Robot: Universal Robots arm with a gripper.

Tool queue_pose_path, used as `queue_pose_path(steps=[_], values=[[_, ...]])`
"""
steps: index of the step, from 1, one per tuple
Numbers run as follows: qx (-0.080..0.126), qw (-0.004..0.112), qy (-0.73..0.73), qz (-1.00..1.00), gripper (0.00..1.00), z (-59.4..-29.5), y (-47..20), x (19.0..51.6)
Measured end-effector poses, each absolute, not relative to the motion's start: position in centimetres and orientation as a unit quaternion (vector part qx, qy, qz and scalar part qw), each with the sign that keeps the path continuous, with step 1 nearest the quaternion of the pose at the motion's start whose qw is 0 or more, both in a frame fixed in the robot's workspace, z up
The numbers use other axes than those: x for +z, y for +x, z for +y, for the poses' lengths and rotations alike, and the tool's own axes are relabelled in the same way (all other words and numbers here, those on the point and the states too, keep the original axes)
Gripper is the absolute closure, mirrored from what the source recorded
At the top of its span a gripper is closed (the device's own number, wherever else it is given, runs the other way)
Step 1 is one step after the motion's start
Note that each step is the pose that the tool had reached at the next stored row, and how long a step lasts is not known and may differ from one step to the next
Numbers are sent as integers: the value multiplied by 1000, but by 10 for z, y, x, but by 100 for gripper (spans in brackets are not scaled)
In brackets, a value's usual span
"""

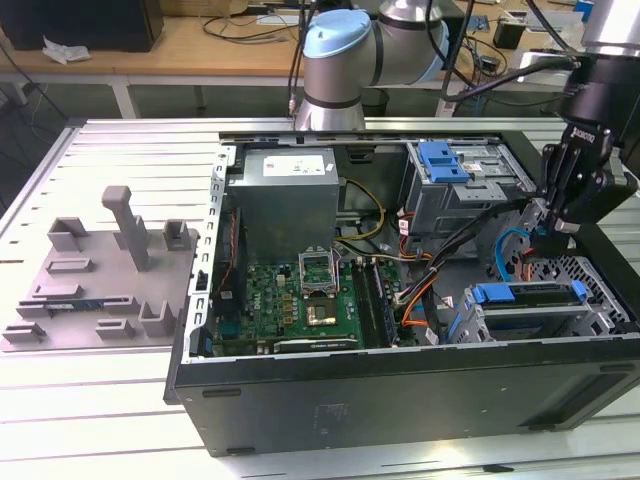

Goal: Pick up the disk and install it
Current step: 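Insert the first disk wire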

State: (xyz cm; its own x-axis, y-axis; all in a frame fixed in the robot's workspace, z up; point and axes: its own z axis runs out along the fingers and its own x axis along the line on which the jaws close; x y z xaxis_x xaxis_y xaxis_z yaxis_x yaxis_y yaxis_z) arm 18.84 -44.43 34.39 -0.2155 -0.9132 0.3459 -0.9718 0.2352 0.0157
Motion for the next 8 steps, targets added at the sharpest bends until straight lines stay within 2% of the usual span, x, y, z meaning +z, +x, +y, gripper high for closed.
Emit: queue_pose_path(steps=[8], values=[[83,124,617,-773,83,-454,188,349]])
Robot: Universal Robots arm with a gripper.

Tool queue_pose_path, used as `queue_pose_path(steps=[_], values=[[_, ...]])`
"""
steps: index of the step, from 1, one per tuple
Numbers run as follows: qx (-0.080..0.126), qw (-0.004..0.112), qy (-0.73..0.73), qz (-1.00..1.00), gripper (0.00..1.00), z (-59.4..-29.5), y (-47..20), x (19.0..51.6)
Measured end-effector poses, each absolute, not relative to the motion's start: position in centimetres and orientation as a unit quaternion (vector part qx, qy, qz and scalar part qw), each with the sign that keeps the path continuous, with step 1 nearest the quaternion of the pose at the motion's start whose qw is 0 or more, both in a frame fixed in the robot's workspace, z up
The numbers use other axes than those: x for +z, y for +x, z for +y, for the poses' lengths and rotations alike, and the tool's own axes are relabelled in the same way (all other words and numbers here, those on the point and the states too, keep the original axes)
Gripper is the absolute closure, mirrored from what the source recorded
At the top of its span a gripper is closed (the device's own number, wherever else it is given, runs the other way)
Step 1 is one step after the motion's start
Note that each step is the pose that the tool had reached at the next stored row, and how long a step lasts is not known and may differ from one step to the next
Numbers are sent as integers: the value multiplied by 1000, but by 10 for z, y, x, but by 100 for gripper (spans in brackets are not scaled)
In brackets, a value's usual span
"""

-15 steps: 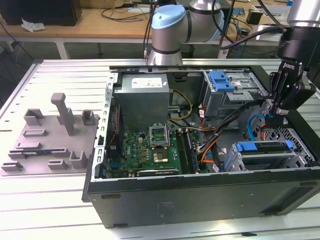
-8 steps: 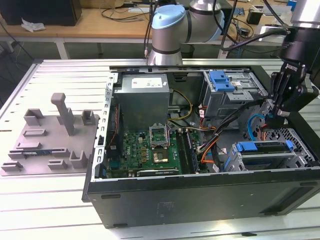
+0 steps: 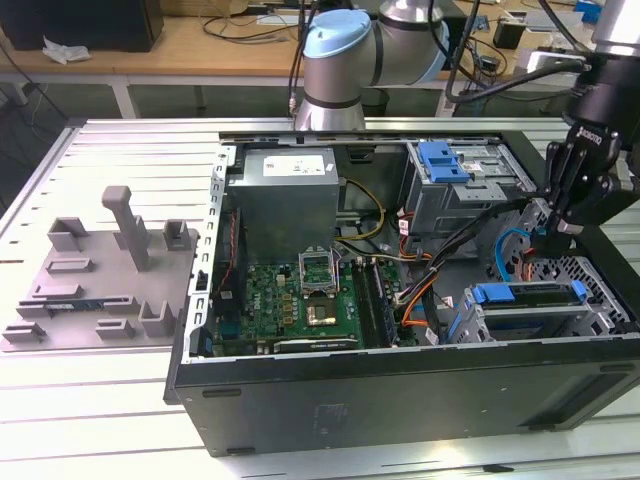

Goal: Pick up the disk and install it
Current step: 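Insert the first disk wire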

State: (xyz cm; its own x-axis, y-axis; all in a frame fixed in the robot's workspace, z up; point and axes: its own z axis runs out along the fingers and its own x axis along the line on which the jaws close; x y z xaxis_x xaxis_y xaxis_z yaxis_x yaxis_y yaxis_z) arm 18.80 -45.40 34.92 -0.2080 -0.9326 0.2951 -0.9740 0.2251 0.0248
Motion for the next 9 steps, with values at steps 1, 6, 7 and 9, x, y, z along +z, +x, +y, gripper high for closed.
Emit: queue_pose_path(steps=[1,6,7,9], values=[[81,122,618,-773,83,-456,188,350],[63,103,623,-773,83,-469,188,355],[58,99,624,-773,83,-474,188,355],[54,95,625,-773,83,-479,187,355]])
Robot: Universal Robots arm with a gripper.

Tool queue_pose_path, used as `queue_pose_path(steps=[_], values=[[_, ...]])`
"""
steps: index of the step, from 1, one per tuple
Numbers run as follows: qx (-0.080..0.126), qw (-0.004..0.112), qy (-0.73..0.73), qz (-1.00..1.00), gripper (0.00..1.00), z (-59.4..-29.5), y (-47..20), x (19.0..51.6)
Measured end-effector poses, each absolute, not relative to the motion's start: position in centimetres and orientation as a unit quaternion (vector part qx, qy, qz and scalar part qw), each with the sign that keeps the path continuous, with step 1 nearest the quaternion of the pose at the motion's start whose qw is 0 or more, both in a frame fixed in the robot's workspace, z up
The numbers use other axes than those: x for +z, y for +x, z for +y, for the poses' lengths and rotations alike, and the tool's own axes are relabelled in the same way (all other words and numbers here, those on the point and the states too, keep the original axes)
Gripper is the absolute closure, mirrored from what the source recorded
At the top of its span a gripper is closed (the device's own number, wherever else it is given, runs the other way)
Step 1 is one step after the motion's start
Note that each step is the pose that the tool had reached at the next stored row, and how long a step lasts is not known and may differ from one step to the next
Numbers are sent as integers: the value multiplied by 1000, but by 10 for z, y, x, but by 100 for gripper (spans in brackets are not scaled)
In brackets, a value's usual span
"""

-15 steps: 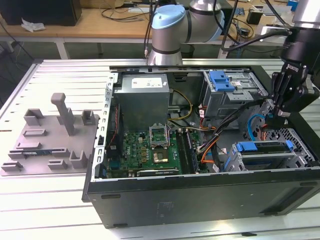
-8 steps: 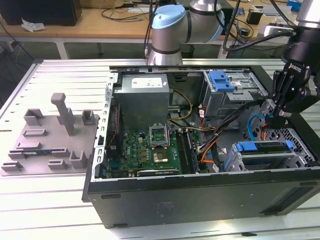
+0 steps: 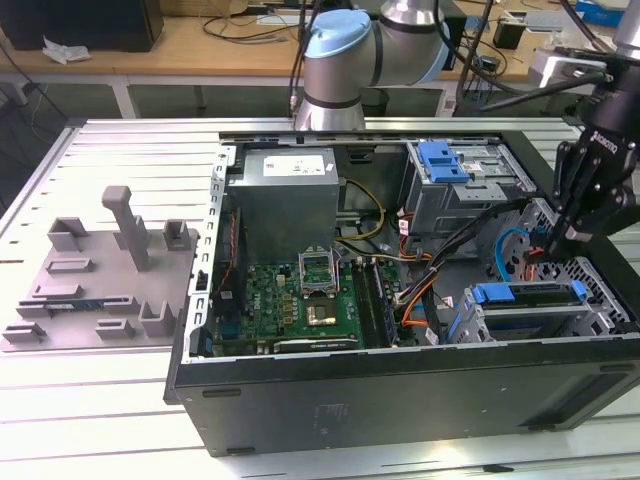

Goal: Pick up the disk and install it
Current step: 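Insert the first disk wire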

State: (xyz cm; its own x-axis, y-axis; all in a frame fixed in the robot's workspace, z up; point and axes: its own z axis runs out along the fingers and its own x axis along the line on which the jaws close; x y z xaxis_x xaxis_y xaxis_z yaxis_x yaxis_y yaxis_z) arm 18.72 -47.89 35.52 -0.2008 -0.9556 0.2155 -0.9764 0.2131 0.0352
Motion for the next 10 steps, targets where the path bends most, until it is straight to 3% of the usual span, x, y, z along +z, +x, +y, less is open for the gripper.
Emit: queue_pose_path(steps=[10], values=[[39,82,630,-771,83,-506,181,355]])
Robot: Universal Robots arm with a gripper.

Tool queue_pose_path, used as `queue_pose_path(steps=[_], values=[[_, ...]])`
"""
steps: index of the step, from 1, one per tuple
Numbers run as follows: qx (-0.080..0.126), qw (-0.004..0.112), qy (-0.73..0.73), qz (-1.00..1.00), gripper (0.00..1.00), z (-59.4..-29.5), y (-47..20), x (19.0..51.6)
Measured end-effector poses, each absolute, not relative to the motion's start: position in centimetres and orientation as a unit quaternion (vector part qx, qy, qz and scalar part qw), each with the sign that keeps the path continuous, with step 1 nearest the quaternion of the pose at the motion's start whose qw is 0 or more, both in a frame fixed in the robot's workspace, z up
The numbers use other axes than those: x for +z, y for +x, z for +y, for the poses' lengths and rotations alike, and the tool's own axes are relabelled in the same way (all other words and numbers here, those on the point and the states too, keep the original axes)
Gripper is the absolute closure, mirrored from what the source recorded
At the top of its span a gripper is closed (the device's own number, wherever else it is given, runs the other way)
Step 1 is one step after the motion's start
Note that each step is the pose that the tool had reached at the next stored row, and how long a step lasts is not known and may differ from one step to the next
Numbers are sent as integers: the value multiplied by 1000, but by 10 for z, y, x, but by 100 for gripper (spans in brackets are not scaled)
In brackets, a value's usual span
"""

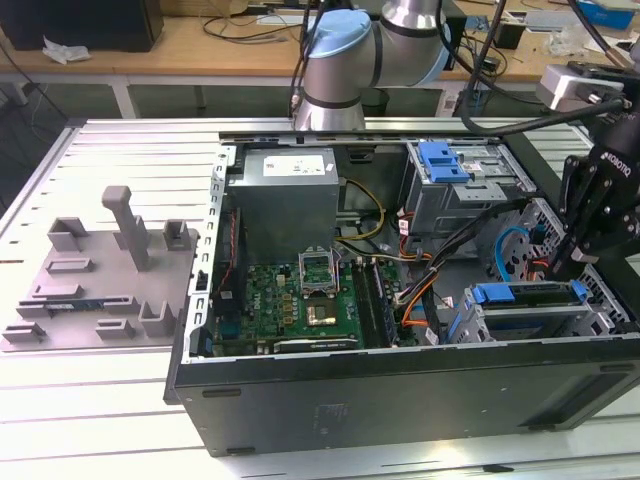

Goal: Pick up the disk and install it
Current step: 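Insert the first disk wire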

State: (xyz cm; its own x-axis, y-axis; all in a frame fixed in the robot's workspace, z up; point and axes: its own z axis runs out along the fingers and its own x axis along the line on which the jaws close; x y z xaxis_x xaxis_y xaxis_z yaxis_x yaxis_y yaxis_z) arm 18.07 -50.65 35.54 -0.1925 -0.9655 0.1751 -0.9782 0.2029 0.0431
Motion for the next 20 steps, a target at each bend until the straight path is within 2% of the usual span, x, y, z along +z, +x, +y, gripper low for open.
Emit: queue_pose_path(steps=[5,14,20], values=[[38,81,633,-769,83,-507,181,356],[26,65,676,-734,83,-507,178,355],[25,64,680,-730,83,-508,178,355]])
